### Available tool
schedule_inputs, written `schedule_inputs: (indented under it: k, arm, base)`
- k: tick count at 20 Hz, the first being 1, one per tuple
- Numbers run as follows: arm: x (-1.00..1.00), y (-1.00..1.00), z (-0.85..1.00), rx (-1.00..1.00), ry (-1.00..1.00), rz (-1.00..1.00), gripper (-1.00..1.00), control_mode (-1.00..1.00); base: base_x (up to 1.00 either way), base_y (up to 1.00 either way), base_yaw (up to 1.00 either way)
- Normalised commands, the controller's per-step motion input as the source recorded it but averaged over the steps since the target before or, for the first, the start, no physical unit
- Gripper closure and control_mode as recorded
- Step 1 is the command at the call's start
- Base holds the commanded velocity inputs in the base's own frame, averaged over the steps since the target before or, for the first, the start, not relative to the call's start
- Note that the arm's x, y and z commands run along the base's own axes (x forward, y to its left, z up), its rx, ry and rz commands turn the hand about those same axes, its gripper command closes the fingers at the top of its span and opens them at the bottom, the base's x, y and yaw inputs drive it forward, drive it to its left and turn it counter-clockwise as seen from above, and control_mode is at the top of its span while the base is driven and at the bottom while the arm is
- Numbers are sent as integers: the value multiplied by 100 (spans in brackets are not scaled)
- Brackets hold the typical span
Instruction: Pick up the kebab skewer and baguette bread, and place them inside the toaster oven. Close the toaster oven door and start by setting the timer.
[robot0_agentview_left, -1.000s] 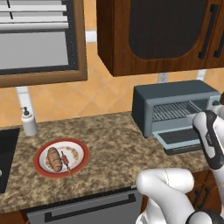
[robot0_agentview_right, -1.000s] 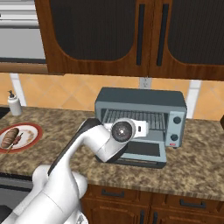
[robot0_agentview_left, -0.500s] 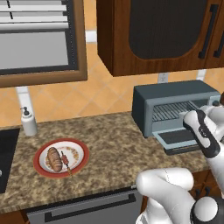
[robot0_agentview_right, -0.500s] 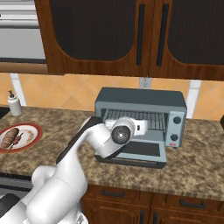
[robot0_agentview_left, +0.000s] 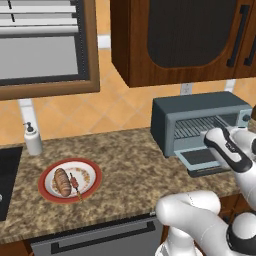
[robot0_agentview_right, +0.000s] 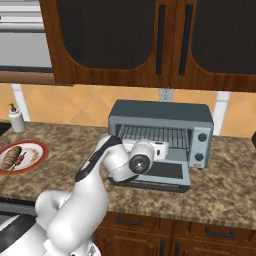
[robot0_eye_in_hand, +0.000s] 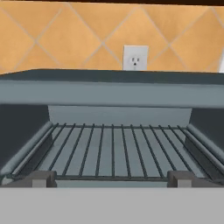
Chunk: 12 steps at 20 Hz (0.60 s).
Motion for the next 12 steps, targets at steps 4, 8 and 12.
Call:
schedule_inputs:
  k: [4,8,12]
  arm:
    - [25,-2,-10,5,-1,0,-100,-100]
    - [32,-5,0,5,-4,0,-100,-100]
    - [12,-7,-18,3,-1,0,-100,-100]
  base:
    - [0,0,0]
    - [0,0,0]
    - [0,0,0]
